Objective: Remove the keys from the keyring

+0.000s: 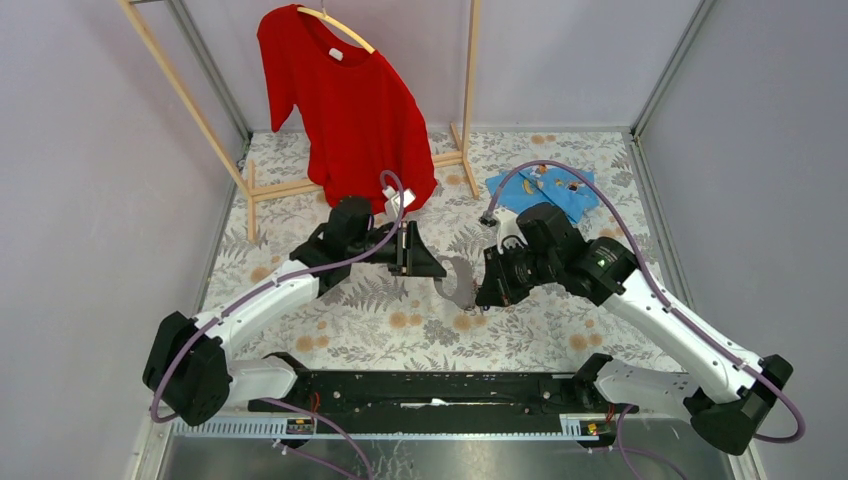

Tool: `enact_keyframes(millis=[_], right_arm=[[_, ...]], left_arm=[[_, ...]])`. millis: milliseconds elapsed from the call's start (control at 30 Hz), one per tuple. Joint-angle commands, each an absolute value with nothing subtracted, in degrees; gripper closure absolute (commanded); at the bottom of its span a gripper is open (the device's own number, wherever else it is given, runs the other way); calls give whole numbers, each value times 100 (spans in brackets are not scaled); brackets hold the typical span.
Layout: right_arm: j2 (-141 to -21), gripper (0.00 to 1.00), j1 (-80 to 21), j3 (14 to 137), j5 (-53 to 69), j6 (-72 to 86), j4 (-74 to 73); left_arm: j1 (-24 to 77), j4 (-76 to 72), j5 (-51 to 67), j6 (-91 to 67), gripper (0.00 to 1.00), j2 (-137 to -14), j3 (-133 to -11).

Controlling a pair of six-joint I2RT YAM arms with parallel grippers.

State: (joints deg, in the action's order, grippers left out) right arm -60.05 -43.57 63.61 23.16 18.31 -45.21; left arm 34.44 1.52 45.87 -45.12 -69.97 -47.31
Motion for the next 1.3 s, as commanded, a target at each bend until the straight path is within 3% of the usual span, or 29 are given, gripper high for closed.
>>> enact_keyframes(millis=[0, 367, 667, 1000, 1267], right_arm=[[-6167, 100, -4412, 6658, 2326, 1636, -4682], [-6418, 100, -4436, 6348, 2491, 1369, -4703], [-6528, 100, -4491, 6308, 2407, 818, -4790], [-6536, 100, -4525, 6305, 2434, 704, -4582], [-6853, 100, -4540, 6116, 2333, 1219, -3963]], left_arm=[[3475, -536, 4261, -4448, 59, -6752, -4425], [3738, -461, 2848, -3631, 49, -5992, -3590], [4230, -1045, 1707, -2465, 48, -5053, -3417], [5377, -2164, 1018, -1603, 55, -5499, -3191], [5566, -2537, 650, -1720, 61, -6018, -2985]])
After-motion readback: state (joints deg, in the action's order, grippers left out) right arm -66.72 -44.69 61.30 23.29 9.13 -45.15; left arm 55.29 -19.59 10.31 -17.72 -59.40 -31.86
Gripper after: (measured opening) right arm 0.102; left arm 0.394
